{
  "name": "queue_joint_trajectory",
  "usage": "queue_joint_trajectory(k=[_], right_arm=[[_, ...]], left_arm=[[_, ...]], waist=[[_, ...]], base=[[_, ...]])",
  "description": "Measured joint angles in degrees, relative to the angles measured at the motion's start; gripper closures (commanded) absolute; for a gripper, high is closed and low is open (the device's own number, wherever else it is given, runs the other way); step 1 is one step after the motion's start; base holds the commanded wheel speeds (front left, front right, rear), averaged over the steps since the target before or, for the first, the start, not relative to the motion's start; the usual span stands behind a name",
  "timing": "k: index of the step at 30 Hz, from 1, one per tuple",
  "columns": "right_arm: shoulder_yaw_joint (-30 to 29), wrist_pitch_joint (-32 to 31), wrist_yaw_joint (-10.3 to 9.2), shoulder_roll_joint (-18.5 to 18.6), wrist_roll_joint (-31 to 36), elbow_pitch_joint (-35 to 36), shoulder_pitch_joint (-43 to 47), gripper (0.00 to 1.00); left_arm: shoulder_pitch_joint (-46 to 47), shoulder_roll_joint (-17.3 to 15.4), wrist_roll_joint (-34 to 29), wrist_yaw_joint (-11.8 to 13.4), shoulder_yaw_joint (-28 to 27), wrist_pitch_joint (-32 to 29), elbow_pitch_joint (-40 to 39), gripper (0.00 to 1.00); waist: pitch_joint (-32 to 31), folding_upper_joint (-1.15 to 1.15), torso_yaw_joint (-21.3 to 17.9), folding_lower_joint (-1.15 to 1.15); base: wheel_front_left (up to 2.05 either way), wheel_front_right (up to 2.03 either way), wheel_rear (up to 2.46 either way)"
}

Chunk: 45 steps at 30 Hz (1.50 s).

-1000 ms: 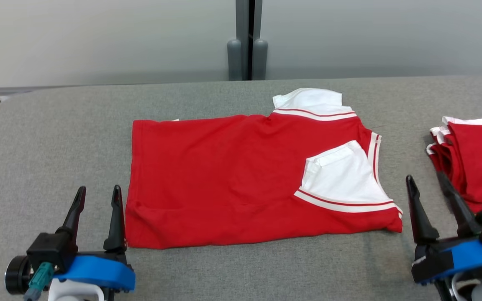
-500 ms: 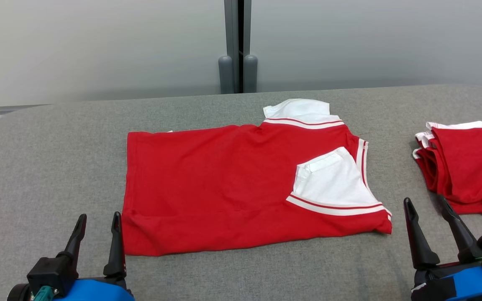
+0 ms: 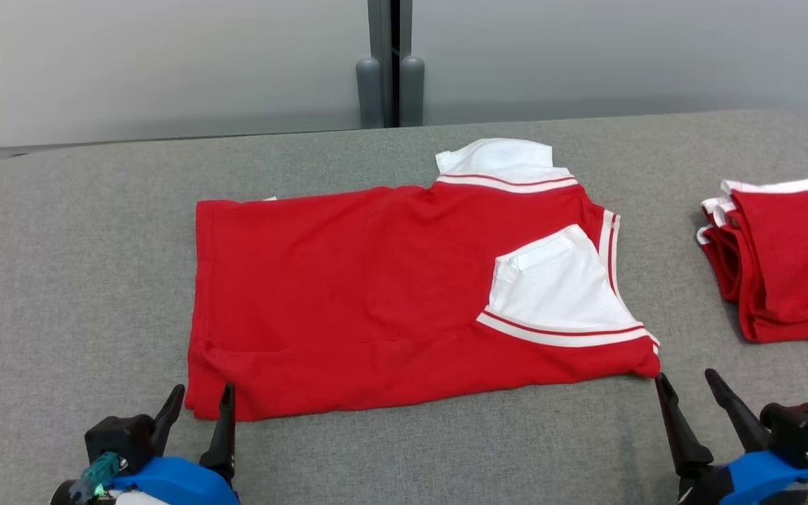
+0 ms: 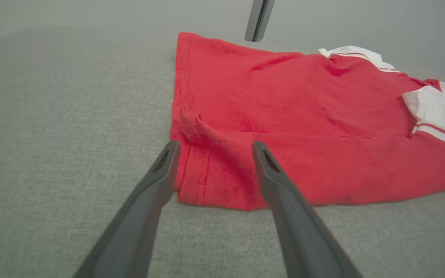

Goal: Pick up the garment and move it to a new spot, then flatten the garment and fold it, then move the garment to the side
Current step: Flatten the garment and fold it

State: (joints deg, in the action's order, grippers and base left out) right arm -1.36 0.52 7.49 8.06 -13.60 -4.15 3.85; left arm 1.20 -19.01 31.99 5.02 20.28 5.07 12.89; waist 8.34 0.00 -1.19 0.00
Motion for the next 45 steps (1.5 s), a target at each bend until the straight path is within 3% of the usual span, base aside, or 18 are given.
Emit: queue_joint_trajectory(k=[12, 13, 14, 15, 16, 17, 25, 33, 42, 43, 44, 45], right_arm=[[4.02, 1.8, 0.0, 2.18, -5.13, -20.7, -14.14, 0.0], [4.65, 1.38, 0.0, 2.38, -5.78, -22.06, -14.99, 0.0], [5.12, 0.82, 0.0, 2.63, -6.22, -23.35, -15.61, 0.08], [5.63, 1.07, 0.0, 2.8, -6.9, -24.29, -16.1, 0.57], [6.2, 1.05, 0.0, 3.11, -7.48, -25.07, -16.57, 0.74], [6.56, 1.15, 0.0, 3.35, -8.24, -25.73, -17.08, 1.0], [7.8, 5.24, 0.0, 5.59, -12.38, -26.36, -17.98, 1.0], [4.69, 4.37, 0.02, 6.53, -13.65, -19.01, -9.6, 1.0], [-1.22, -1.54, 0.02, 0.16, -10.44, -7.16, 5.69, 1.0], [-1.32, -2.18, 0.01, -0.16, -10.0, -6.82, 6.14, 0.61], [-1.26, -2.24, 0.01, -0.34, -9.43, -6.25, 6.25, 0.13], [-1.27, -2.21, 0.01, -0.41, -8.77, -5.68, 6.31, 0.0]], left_arm=[[7.32, 0.7, 5.04, -4.82, 0.18, -6.12, 11.37, 0.02], [7.63, 0.73, 5.42, -5.27, 0.2, -6.7, 11.73, 0.35], [7.87, 0.75, 6.04, -5.82, 0.19, -7.2, 12.0, 0.69], [8.08, 0.7, 6.31, -6.13, 0.22, -7.53, 12.17, 1.0], [8.19, 0.76, 6.66, -6.54, 0.14, -7.68, 12.23, 1.0], [8.19, 0.76, 6.99, -6.59, 0.03, -7.67, 12.18, 1.0], [6.46, 0.34, 7.15, -6.38, -0.36, -5.88, 7.97, 1.0], [-0.4, -1.94, 8.81, -3.44, -0.99, -9.57, -0.38, 1.0], [-10.0, -3.44, 11.9, 0.26, -1.08, -15.29, -6.62, 1.0], [-10.2, -3.32, 11.82, 0.53, -0.96, -14.94, -6.43, 0.6], [-10.21, -3.32, 11.02, 0.65, -0.55, -14.67, -6.05, 0.0], [-10.24, -3.03, 10.9, 0.55, -0.47, -14.04, -5.63, 0.0]], waist=[[4.85, 0.0, 0.5, 0.0], [4.92, 0.0, 0.56, 0.0], [4.97, 0.0, 0.65, 0.0], [5.01, 0.0, 0.78, 0.0], [5.01, 0.0, 0.9, 0.0], [5.04, 0.0, 0.98, 0.0], [4.23, 0.0, 2.07, 0.01], [1.17, 0.0, 2.76, 0.0], [-1.37, 0.0, 2.5, -0.01], [-1.51, 0.0, 2.46, -0.01], [-1.64, 0.0, 2.43, -0.01], [-1.81, 0.0, 2.41, -0.01]], base=[[0.0, 0.0, 0.0], [0.0, 0.0, 0.0], [0.0, 0.0, 0.0], [0.0, 0.0, 0.0], [0.0, 0.0, 0.0], [0.0, 0.0, 0.0], [0.0, 0.0, 0.0], [0.0, 0.0, 0.0], [0.0, 0.0, 0.0], [0.0, 0.0, 0.0], [0.0, 0.0, 0.0], [0.0, 0.0, 0.0]])
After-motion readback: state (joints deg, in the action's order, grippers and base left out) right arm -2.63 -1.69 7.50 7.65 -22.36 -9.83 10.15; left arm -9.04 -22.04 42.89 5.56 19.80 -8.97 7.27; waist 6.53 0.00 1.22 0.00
